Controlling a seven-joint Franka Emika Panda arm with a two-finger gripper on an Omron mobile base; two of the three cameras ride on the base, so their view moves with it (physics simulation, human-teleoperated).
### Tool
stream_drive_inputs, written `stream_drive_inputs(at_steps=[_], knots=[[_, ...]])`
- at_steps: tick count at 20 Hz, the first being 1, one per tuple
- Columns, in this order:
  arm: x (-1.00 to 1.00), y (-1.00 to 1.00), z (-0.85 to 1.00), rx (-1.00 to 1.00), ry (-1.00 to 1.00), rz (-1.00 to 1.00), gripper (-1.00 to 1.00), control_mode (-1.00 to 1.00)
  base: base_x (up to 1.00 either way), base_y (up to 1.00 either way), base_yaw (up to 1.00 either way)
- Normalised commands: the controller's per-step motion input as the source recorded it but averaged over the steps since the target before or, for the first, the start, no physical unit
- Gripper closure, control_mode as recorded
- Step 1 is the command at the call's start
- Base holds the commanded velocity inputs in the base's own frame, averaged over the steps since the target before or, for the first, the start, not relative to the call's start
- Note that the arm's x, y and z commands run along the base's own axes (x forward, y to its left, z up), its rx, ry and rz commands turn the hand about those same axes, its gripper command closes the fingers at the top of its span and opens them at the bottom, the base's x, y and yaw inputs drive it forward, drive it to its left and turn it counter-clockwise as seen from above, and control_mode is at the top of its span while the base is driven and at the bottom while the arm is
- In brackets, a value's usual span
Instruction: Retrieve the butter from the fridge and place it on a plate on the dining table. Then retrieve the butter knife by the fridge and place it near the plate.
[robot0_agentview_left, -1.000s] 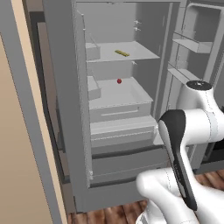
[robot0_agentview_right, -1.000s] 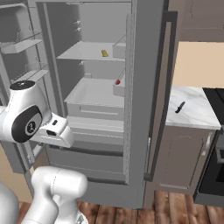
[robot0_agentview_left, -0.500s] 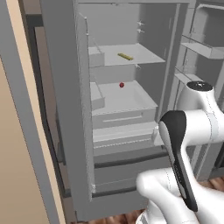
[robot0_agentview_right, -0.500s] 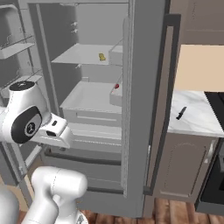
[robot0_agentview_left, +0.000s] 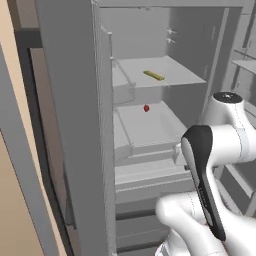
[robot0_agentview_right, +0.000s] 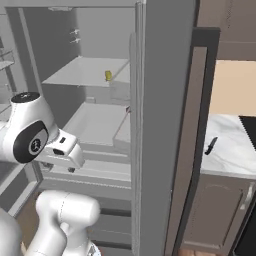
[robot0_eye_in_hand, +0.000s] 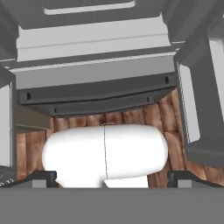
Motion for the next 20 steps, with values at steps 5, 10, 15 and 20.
stream_drive_inputs(at_steps=[5, 10, 15, 20], knots=[[0.0, 0.0, 0.0, 0.0, 0.0, 0.0, -1.0, 1.0, 0.73, 0.0, 0.0], [0.0, 0.0, 0.0, 0.0, 0.0, 0.0, -1.0, 1.0, 0.75, 0.0, 0.0], [0.0, 0.0, 0.0, 0.0, 0.0, 0.0, -1.0, 1.0, 0.76, -0.05, 0.0], [0.0, 0.0, 0.0, 0.0, 0.0, 0.0, -1.0, 1.0, 0.35, 0.0, 0.0]])
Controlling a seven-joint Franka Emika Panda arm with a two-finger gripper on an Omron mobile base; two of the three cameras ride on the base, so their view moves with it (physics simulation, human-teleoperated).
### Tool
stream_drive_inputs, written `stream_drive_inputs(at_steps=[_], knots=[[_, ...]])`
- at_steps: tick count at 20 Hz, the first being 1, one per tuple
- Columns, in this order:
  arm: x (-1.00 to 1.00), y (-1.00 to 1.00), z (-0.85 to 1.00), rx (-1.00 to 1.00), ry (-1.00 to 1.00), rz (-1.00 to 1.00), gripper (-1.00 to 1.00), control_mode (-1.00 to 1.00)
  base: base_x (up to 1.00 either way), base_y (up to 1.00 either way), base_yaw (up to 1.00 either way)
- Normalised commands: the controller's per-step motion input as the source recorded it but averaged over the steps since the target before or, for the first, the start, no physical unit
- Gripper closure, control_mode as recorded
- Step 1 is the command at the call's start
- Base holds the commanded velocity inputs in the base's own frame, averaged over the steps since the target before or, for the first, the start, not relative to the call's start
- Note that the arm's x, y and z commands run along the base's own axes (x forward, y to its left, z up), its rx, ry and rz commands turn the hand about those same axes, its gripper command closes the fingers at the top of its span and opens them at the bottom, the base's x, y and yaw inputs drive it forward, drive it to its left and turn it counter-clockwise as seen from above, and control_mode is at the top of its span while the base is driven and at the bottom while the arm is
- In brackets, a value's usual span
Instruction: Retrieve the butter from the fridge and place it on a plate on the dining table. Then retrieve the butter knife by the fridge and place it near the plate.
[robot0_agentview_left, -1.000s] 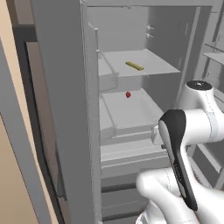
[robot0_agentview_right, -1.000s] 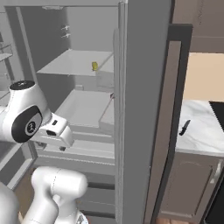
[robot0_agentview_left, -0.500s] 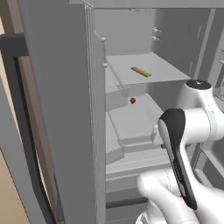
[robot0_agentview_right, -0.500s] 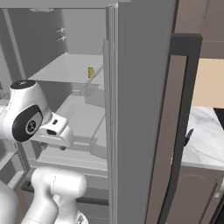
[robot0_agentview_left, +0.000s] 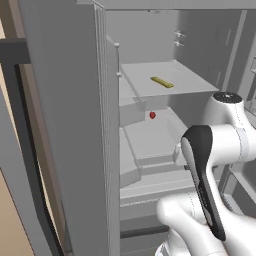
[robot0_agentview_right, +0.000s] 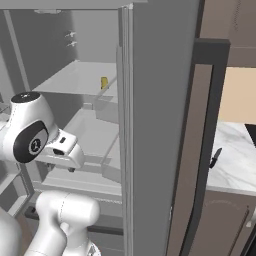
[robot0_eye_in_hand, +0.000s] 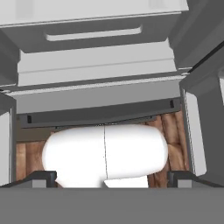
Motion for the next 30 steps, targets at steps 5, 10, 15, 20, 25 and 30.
stream_drive_inputs(at_steps=[5, 10, 15, 20, 25, 30], knots=[[0.0, 0.0, 0.0, 0.0, 0.0, 0.0, -1.0, 1.0, 0.04, 0.0, 0.0], [0.0, 0.0, 0.0, 0.0, 0.0, 0.0, -1.0, -1.0, 0.0, 0.0, 0.0], [0.0, 0.0, 0.12, -0.02, -0.17, 0.05, -1.0, -1.0, 0.0, 0.0, 0.0], [0.0, 0.0, 0.43, -0.12, -0.31, 0.12, -1.0, -1.0, 0.0, 0.0, 0.0], [0.03, 0.0, 0.6, -0.11, -0.23, 0.11, -1.0, -1.0, 0.0, 0.0, 0.0], [0.14, 0.02, 0.57, -0.04, -0.29, 0.1, -1.0, -1.0, 0.0, 0.0, 0.0]])
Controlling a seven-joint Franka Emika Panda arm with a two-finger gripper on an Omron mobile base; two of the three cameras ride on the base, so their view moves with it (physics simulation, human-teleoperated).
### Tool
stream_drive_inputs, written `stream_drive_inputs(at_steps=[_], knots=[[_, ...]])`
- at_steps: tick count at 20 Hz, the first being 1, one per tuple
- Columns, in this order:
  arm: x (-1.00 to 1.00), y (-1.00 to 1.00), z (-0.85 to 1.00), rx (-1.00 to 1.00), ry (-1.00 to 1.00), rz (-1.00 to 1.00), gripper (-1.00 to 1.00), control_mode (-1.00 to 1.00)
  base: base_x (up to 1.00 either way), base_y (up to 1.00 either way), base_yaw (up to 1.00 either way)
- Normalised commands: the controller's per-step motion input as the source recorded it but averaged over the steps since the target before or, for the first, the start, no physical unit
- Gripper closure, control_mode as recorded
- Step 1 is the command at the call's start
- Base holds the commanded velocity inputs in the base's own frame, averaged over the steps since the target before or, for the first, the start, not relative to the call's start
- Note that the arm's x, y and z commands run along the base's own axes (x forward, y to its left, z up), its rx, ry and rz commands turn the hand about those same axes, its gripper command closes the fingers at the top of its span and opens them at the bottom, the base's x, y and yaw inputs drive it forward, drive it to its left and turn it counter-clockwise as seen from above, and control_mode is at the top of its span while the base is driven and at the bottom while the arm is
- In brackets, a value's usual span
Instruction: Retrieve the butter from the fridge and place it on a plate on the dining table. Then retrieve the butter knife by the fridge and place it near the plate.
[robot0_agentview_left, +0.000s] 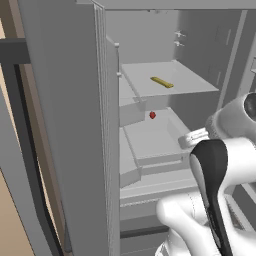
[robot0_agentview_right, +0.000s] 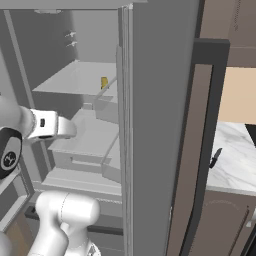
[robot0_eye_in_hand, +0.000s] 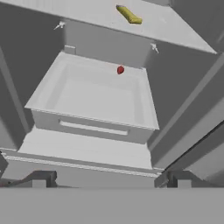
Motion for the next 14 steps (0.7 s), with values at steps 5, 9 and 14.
stream_drive_inputs(at_steps=[5, 9, 14], knots=[[0.15, 0.0, 0.47, 0.0, -0.22, 0.08, -1.0, -1.0, 0.0, 0.0, 0.0], [0.19, 0.0, 0.48, 0.0, -0.11, 0.04, -1.0, -1.0, 0.0, 0.0, 0.0], [0.31, 0.0, 0.43, 0.0, -0.03, 0.0, -1.0, -1.0, 0.0, 0.0, 0.0]])
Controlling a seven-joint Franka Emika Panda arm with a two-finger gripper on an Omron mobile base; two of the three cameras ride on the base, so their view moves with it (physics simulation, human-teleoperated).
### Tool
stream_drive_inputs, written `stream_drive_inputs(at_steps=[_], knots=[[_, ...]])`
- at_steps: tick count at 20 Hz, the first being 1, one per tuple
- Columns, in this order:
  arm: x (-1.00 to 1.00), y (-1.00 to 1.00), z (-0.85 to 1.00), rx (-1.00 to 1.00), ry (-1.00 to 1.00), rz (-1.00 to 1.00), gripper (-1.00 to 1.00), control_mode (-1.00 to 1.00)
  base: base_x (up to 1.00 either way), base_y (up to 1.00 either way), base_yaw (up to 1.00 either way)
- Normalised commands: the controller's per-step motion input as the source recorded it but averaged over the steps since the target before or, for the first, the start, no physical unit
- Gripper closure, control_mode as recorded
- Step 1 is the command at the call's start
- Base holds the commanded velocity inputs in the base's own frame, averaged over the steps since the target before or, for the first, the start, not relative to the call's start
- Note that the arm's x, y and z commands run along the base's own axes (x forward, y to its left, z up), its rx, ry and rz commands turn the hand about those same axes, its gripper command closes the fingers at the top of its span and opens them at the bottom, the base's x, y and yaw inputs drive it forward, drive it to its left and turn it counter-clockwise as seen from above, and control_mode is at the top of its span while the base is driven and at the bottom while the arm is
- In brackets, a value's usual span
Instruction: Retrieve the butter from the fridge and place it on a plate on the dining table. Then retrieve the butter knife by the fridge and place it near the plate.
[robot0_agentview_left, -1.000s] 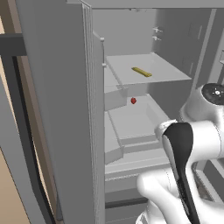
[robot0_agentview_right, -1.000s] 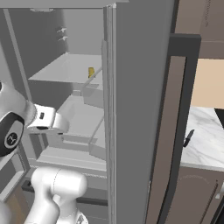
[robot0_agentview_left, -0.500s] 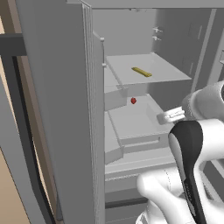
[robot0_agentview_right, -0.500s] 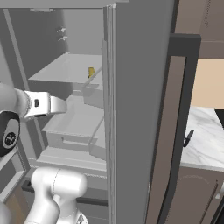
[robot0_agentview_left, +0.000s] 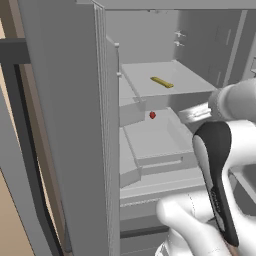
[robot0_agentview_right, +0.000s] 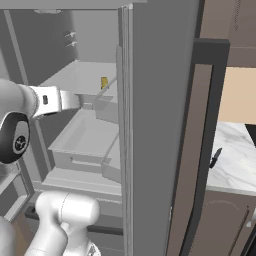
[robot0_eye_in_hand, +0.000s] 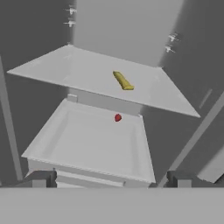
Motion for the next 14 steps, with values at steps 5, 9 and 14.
stream_drive_inputs(at_steps=[5, 9, 14], knots=[[0.51, 0.0, 0.06, 0.06, -0.01, 0.02, -1.0, -1.0, 0.0, 0.0, 0.0], [0.74, 0.0, 0.0, 0.09, 0.0, 0.05, -1.0, -1.0, 0.0, 0.0, 0.0], [0.8, 0.0, 0.06, 0.06, 0.05, 0.0, -1.0, -1.0, 0.0, 0.0, 0.0]])
